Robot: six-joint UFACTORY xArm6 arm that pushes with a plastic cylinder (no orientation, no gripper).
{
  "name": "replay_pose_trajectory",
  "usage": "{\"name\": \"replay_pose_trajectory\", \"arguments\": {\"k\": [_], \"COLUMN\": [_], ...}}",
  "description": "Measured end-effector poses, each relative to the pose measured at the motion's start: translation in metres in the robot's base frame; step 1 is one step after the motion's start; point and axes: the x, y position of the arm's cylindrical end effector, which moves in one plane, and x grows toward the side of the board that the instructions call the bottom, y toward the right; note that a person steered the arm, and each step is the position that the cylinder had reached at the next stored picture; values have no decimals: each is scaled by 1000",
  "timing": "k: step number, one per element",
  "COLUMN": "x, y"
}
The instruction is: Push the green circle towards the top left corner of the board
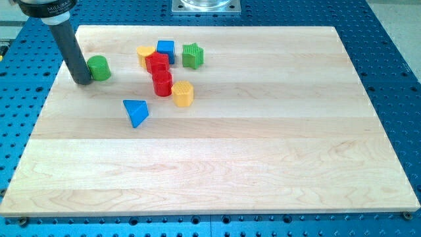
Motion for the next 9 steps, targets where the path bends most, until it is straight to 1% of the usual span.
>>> {"name": "replay_pose_trajectory", "arguments": {"k": [1, 2, 3, 4, 5, 6, 7, 8, 9], "x": [12, -17, 22, -6, -25, -16, -44, -51, -57], "y": [2, 14, 31, 32, 32, 95, 69, 13, 69]}}
